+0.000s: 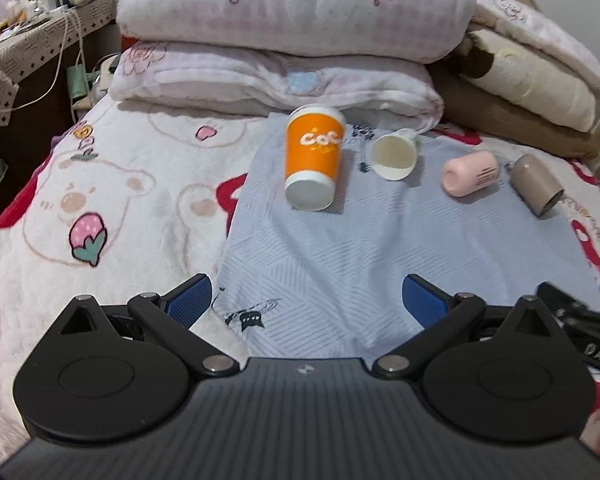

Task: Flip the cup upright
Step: 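Move the right tool toward the orange COCO cup lying on its side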

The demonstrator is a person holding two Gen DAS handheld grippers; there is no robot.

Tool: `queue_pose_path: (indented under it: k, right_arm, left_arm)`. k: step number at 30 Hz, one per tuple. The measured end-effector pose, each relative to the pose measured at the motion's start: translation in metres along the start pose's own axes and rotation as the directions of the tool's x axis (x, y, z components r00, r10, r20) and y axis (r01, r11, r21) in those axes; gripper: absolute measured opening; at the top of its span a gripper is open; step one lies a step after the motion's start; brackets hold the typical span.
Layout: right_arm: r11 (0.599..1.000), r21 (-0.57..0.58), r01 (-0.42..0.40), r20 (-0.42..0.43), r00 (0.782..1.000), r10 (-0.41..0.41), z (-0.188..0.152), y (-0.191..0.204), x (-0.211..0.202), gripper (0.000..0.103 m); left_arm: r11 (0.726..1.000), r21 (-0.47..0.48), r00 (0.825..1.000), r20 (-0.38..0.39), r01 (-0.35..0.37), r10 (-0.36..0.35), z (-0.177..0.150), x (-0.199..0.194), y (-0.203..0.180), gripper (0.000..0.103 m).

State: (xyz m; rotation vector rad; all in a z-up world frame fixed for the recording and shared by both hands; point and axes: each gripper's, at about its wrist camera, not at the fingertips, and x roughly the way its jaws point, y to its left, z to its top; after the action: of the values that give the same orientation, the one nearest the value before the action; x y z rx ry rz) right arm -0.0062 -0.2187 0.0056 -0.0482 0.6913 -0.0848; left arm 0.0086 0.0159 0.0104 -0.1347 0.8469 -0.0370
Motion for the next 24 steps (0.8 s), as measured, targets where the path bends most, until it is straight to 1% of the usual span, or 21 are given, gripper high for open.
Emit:
queue_pose_path:
  k: [4, 6, 8, 11, 13, 16, 18, 20, 21, 22, 24]
  right_arm:
    - [0.998, 0.004, -0.061, -0.011, 0.998, 0.061, 0.012, -0.002, -0.008, 0.103]
    - [0.995, -0.005, -0.099, -0.010, 0.995, 0.099, 0.022, -0.001, -0.011, 0.103]
    - [0.987, -0.007, -0.160, -0.017, 0.987, 0.160, 0.032, 0.001, -0.011, 0.103]
    - [0.963, -0.011, -0.271, 0.015, 0.963, 0.271, 0.047, 0.004, -0.009, 0.103]
    - [0.941, -0.035, -0.336, 0.029, 0.941, 0.337, 0.056, 0.012, -0.005, 0.103]
    - [0.915, -0.080, -0.395, 0.029, 0.917, 0.399, 0.067, 0.030, 0.008, 0.103]
    - [0.896, -0.091, -0.434, 0.012, 0.900, 0.436, 0.072, 0.041, 0.022, 0.103]
    - [0.867, -0.080, -0.493, -0.017, 0.870, 0.493, 0.076, 0.051, 0.039, 0.102]
    - [0.856, -0.076, -0.511, -0.034, 0.859, 0.510, 0.078, 0.056, 0.047, 0.102]
    - [0.847, -0.078, -0.526, -0.048, 0.851, 0.524, 0.079, 0.062, 0.055, 0.099]
    - [0.832, -0.094, -0.547, -0.075, 0.837, 0.542, 0.080, 0.074, 0.072, 0.098]
  left_arm:
    - [0.999, 0.033, 0.999, -0.038, 0.040, -0.039, 0.024, -0.006, -0.001, 0.103]
    - [0.997, 0.065, 0.998, -0.057, 0.034, -0.031, 0.039, -0.004, -0.003, 0.103]
    - [0.995, 0.094, 0.998, -0.057, 0.022, -0.017, 0.053, -0.001, -0.006, 0.103]
    - [0.993, 0.112, 0.997, -0.069, 0.031, -0.023, 0.077, 0.007, -0.006, 0.103]
    - [0.993, 0.104, 0.996, -0.081, 0.048, -0.039, 0.093, 0.017, -0.003, 0.103]
    - [0.995, 0.072, 0.994, -0.098, 0.063, -0.056, 0.112, 0.038, 0.006, 0.100]
    - [0.996, 0.048, 0.991, -0.113, 0.080, -0.074, 0.119, 0.055, 0.013, 0.099]
    - [0.995, 0.019, 0.989, -0.119, 0.094, -0.091, 0.124, 0.070, 0.021, 0.099]
    - [0.995, 0.003, 0.988, -0.117, 0.103, -0.102, 0.124, 0.077, 0.026, 0.099]
    - [0.993, -0.006, 0.987, -0.111, 0.115, -0.115, 0.124, 0.083, 0.031, 0.099]
    - [0.990, -0.012, 0.986, -0.097, 0.138, -0.138, 0.120, 0.096, 0.039, 0.099]
